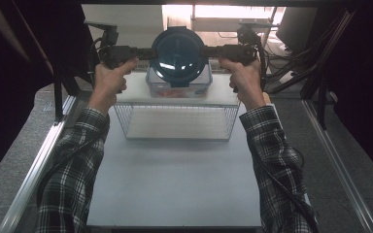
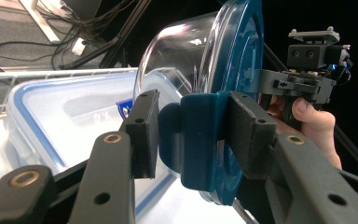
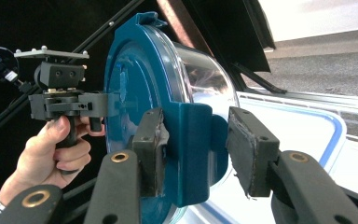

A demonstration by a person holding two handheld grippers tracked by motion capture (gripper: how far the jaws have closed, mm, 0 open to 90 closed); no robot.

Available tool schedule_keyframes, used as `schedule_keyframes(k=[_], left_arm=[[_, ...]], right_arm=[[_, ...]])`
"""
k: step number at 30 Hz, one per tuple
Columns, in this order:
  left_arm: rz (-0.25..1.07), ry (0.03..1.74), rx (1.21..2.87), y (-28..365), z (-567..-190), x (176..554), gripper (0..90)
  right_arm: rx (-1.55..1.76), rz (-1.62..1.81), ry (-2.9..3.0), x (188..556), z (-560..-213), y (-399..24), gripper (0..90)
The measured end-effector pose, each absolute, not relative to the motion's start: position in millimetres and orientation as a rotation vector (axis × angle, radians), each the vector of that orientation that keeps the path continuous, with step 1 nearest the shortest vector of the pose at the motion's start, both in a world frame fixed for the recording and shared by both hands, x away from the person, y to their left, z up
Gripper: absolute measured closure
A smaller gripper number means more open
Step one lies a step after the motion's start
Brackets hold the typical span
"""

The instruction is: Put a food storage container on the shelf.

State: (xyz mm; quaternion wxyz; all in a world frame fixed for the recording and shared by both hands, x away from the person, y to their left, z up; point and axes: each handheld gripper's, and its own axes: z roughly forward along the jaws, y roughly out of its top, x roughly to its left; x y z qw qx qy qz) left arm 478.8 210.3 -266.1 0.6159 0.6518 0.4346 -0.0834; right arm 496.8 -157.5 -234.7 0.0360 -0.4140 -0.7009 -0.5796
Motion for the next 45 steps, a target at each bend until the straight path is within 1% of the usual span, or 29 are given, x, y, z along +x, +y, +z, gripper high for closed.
schedule_keyframes(k=[7, 12, 13, 14, 15, 16, 17, 19, 21, 24, 26, 28, 29, 31, 33, 35, 38, 41, 43, 45], left_arm=[[-0.178, 1.021, 1.492, 210, -266, 490, 55.6], [-0.193, 1.046, 1.464, 211, -272, 501, 54.2], [-0.198, 1.049, 1.463, 211, -274, 503, 53.4], [-0.159, 1.077, 1.477, 209, -275, 505, 52.2], [-0.079, 1.085, 1.504, 208, -274, 505, 53.1], [-0.063, 1.083, 1.503, 207, -273, 505, 56.2], [-0.060, 1.085, 1.502, 206, -272, 506, 57.3], [-0.044, 1.095, 1.510, 204, -270, 505, 57.5], [-0.018, 1.103, 1.517, 203, -267, 503, 57.5], [0.088, 1.103, 1.535, 204, -260, 491, 58.7], [0.124, 1.086, 1.518, 210, -257, 479, 62.4], [0.149, 1.064, 1.529, 216, -255, 468, 71.6], [0.163, 1.059, 1.541, 218, -255, 462, 75.7], [0.158, 1.030, 1.576, 221, -256, 452, 83.9], [0.158, 1.017, 1.627, 219, -260, 446, 88.3], [0.158, 1.009, 1.670, 214, -266, 443, 89.5], [0.146, 1.010, 1.690, 208, -273, 445, 89.5], [0.143, 1.018, 1.690, 201, -276, 451, 89.2], [0.169, 1.034, 1.703, 198, -275, 453, 88.9], [0.166, 1.041, 1.701, 197, -275, 454, 88.7]], right_arm=[[-1.299, -1.768, -2.155, 508, -235, -157, 55.3], [-1.303, -1.757, -2.165, 518, -239, -155, 54.9], [-1.313, -1.752, -2.180, 520, -240, -154, 58.2], [-1.335, -1.747, -2.214, 520, -240, -152, 60.8], [-1.346, -1.717, -2.249, 522, -242, -149, 60.0], [-1.352, -1.720, -2.235, 524, -244, -148, 61.2], [-1.344, -1.732, -2.217, 526, -246, -147, 63.9], [-1.349, -1.757, -2.217, 527, -246, -145, 66.2], [-1.370, -1.763, -2.245, 526, -245, -143, 66.1], [-1.399, -1.791, -2.352, 517, -238, -140, 66.8], [-1.376, -1.828, -2.363, 507, -233, -144, 67.1], [-1.322, -1.850, -2.347, 496, -230, -151, 69.1], [-1.304, -1.856, -2.357, 491, -229, -154, 71.4], [-1.263, -1.838, -2.379, 480, -229, -158, 79.5], [-1.229, -1.804, -2.419, 472, -233, -158, 85.8], [-1.213, -1.763, -2.469, 464, -239, -156, 88.4], [-1.200, -1.702, -2.510, 461, -250, -150, 88.6], [-1.226, -1.681, -2.504, 465, -258, -148, 88.6], [-1.257, -1.681, -2.496, 468, -260, -147, 88.6], [-1.273, -1.687, -2.486, 472, -261, -148, 88.6]])
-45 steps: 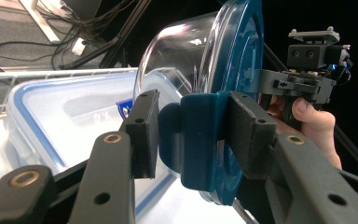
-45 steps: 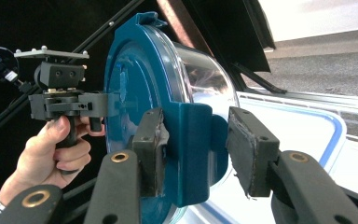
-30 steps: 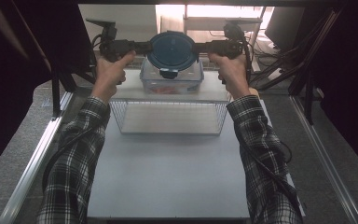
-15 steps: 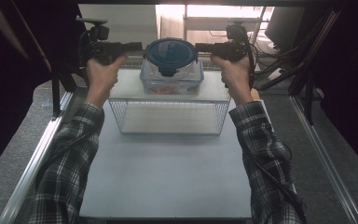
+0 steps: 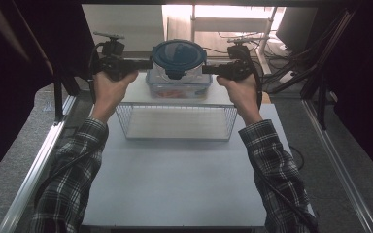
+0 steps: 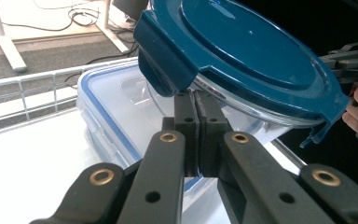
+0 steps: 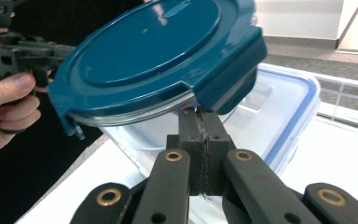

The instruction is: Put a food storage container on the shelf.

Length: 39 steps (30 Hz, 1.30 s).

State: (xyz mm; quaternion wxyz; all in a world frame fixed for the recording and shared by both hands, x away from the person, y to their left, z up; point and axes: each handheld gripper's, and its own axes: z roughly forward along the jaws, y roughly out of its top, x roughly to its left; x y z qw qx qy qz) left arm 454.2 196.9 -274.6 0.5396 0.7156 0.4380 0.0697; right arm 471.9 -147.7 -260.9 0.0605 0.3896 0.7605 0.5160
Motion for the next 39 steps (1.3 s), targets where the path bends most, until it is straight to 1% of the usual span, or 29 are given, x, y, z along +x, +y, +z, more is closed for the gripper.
schedule_keyframes(k=[7, 10, 18, 26, 30, 39], left_arm=[[0.164, 1.053, 1.691, 193, -277, 455, 86.3], [0.156, 1.035, 1.692, 193, -278, 451, 83.5], [0.167, 0.975, 1.725, 192, -284, 438, 63.1], [0.161, 0.928, 1.728, 185, -292, 425, 41.4], [0.174, 0.912, 1.751, 180, -298, 418, 34.3], [0.168, 0.881, 1.773, 177, -313, 400, 21.2]], right_arm=[[1.217, 1.584, 2.270, 481, -263, -149, 88.4], [1.204, 1.590, 2.273, 480, -264, -151, 86.9], [1.137, 1.633, 2.291, 469, -271, -161, 67.5], [1.034, 1.609, 2.328, 451, -279, -155, 48.4], [1.018, 1.592, 2.341, 445, -285, -154, 42.0], [0.977, 1.572, 2.348, 430, -292, -155, 32.1]])
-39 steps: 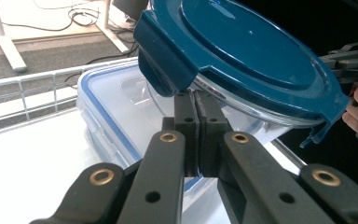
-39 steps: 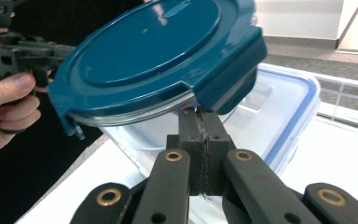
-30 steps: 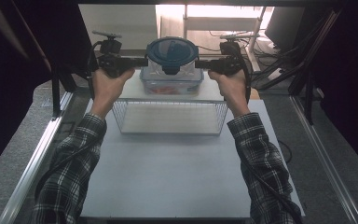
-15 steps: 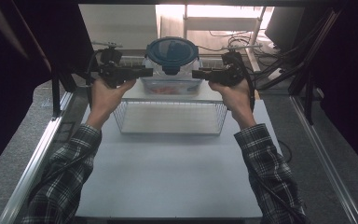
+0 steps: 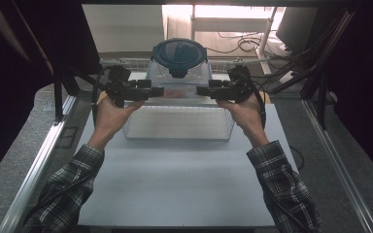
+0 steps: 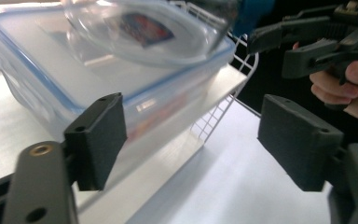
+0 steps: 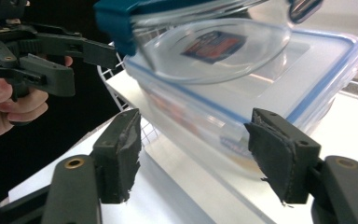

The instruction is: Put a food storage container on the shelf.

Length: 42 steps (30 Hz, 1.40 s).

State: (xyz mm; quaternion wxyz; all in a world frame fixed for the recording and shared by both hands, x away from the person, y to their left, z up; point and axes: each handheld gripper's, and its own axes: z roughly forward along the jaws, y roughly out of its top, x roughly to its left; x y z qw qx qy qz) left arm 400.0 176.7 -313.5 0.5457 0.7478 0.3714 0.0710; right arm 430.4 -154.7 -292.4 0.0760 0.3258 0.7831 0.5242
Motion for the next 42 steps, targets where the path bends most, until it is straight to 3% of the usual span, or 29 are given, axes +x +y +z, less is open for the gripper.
schedule_keyframes(k=[5, 17, 28, 42], left_arm=[[0.163, 0.862, 1.797, 175, -325, 386, 13.1], [0.140, 0.794, 1.812, 174, -353, 357, 6.8], [0.204, 0.771, 1.898, 161, -375, 338, 3.9], [0.178, 0.770, 1.932, 151, -411, 323, 1.8]], right_arm=[[0.927, 1.533, 2.356, 417, -295, -152, 26.1], [0.851, 1.501, 2.373, 392, -310, -144, 15.2], [0.785, 1.479, 2.413, 375, -330, -141, 6.5], [0.797, 1.417, 2.438, 360, -368, -147, 2.1]])
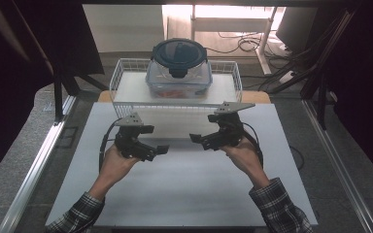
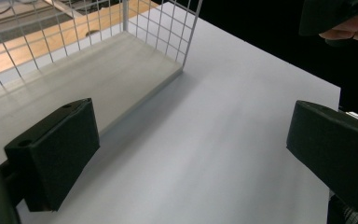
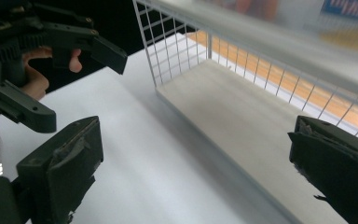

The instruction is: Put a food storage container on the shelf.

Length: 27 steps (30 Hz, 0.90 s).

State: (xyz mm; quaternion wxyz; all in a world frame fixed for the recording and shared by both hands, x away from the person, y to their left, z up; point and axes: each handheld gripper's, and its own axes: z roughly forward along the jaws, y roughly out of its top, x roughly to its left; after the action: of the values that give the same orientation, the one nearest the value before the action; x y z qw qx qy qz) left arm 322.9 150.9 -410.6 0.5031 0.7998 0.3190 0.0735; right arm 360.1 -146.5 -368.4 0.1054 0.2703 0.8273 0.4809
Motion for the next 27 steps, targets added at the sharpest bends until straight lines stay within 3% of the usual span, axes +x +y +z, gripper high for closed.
schedule_keyframes(k=[27], left_arm=[[0.165, 0.828, 1.881, 162, -472, 285, 1.7]], right_arm=[[0.838, 1.347, 2.400, 322, -429, -181, 1.0]])
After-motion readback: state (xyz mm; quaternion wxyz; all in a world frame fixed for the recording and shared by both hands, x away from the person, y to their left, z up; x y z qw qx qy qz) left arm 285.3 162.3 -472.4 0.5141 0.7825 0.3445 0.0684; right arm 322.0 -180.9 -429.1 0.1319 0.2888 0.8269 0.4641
